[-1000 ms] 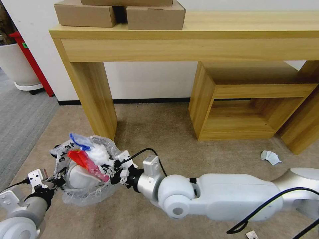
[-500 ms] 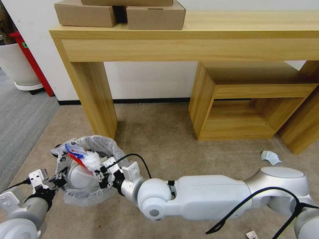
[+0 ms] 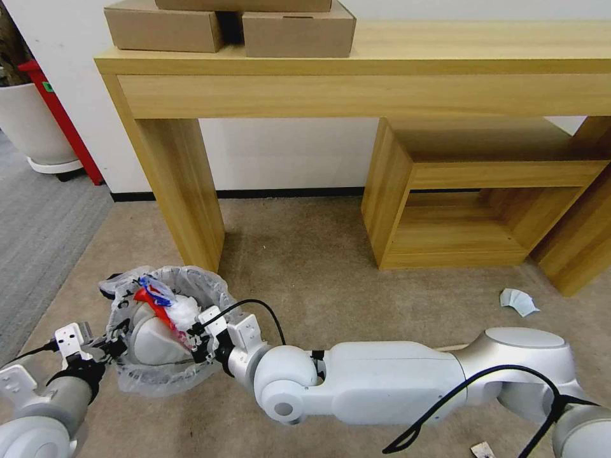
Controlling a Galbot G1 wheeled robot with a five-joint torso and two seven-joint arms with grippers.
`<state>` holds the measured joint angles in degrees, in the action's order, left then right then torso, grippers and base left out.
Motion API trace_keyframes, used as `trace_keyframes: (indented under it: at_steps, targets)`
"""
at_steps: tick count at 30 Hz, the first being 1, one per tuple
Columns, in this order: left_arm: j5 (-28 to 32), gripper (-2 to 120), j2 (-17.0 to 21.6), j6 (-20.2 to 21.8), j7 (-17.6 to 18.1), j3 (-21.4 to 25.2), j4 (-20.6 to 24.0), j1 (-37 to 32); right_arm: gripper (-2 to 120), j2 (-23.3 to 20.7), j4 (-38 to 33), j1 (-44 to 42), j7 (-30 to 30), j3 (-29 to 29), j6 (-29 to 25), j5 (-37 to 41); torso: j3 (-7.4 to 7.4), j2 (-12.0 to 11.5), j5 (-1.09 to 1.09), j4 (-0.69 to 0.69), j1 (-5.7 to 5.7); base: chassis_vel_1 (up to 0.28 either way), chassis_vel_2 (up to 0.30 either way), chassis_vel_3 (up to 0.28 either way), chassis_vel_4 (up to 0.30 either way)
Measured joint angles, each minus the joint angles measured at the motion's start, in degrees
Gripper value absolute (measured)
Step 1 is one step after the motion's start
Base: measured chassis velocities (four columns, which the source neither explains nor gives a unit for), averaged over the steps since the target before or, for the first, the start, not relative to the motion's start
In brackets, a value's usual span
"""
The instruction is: Pick up the trash bin and place the garbage on the floor into it.
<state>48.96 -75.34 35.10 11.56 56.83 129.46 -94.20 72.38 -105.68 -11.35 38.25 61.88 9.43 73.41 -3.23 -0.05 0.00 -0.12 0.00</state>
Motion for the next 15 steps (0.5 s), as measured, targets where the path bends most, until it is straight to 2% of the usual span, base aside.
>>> trace_keyframes:
  at_steps: [2,4,5,9,10,12,14,15]
  targets:
    - [0.0,1,0.1,0.0,0.0,-0.1,-0.5,0.2,20,0.0,0.0,-0.2,0.0,-0.1,0.0,-0.2,0.00,0.0,0.00,0.00,0.00,0.000,0.000,0.000,0.000]
    - [0.1,1,0.1,0.1,0.1,-0.1,-1.1,0.6,32,0.0,-0.4,-0.3,-0.2,-0.5,-0.2,-0.6,0.00,0.0,0.00,0.00,0.00,0.000,0.000,0.000,0.000]
    - [0.1,1,0.1,0.1,0.1,-0.1,-1.1,0.6,32,0.0,-0.4,-0.3,-0.2,-0.5,-0.2,-0.6,0.00,0.0,0.00,0.00,0.00,0.000,0.000,0.000,0.000]
    - [0.2,1,0.0,0.1,0.2,-0.1,-1.4,0.8,48,0.1,-0.7,0.6,-0.5,-0.9,-0.1,-0.5,0.00,0.0,0.00,0.01,0.00,0.000,0.000,0.000,0.000]
    - [0.2,1,0.0,0.1,0.2,-0.1,-1.4,0.8,48,0.1,-0.7,0.6,-0.5,-0.9,-0.1,-0.5,0.00,0.0,0.00,0.01,0.00,0.000,0.000,0.000,0.000]
    - [0.5,1,0.0,0.1,0.3,0.0,-1.2,0.6,60,-0.4,-1.6,0.9,-0.3,-1.0,0.2,-0.3,0.00,0.0,0.00,0.01,0.00,0.000,0.000,0.000,0.000]
    - [0.5,1,0.1,0.1,0.3,0.1,-1.2,0.6,64,-0.5,-1.9,1.0,0.0,-1.0,0.6,-0.2,0.00,0.0,0.00,0.01,0.00,0.000,0.000,0.000,0.000]
    - [0.4,1,0.1,0.1,0.4,0.2,-1.3,0.5,70,-0.8,-2.8,1.1,0.8,-1.1,1.1,0.1,0.00,0.0,0.00,0.00,0.00,0.000,0.000,0.000,0.000]
